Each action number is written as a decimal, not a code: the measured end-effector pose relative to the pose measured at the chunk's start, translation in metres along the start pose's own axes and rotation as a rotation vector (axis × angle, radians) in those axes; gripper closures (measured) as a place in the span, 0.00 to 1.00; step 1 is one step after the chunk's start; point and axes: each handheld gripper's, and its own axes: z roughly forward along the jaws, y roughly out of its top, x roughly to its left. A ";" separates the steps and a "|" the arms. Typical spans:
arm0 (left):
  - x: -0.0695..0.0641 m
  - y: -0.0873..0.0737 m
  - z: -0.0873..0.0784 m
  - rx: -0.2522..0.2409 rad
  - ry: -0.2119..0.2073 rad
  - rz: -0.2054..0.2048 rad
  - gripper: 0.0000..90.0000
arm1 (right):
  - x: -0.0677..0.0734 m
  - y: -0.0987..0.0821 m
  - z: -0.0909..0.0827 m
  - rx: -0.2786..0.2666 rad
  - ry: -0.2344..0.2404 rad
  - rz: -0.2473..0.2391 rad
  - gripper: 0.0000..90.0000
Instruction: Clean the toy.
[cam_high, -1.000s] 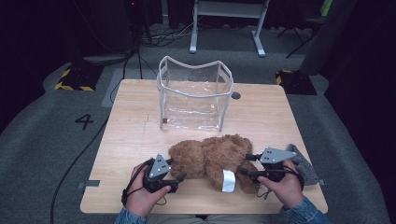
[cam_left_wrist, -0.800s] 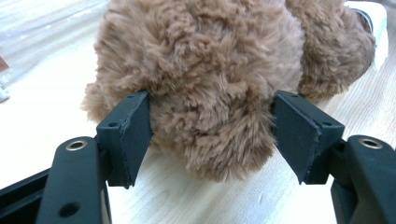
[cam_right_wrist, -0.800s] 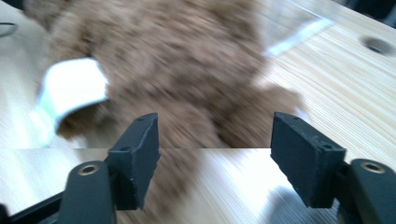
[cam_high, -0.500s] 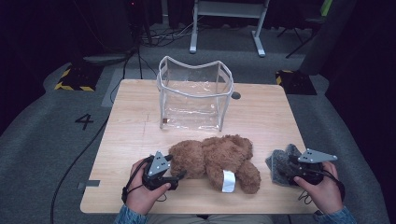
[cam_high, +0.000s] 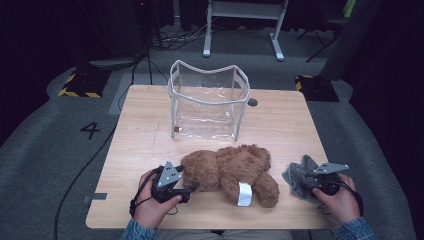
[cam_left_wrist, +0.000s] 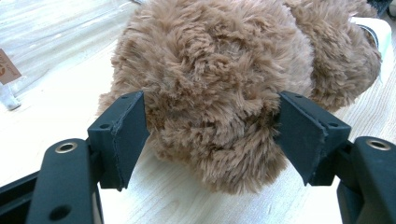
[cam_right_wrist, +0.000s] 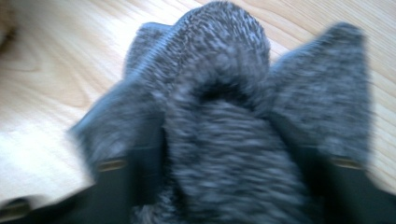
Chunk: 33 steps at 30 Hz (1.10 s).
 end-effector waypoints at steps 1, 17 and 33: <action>0.000 0.000 0.000 0.001 0.002 0.000 0.31 | 0.001 0.001 0.000 0.001 0.005 -0.010 0.72; 0.000 -0.005 -0.012 -0.002 0.041 -0.012 0.31 | 0.053 0.073 -0.059 -0.342 0.151 -0.152 0.80; -0.005 0.002 -0.008 -0.047 0.005 0.033 0.32 | 0.164 0.170 -0.042 -0.426 0.370 -0.449 0.79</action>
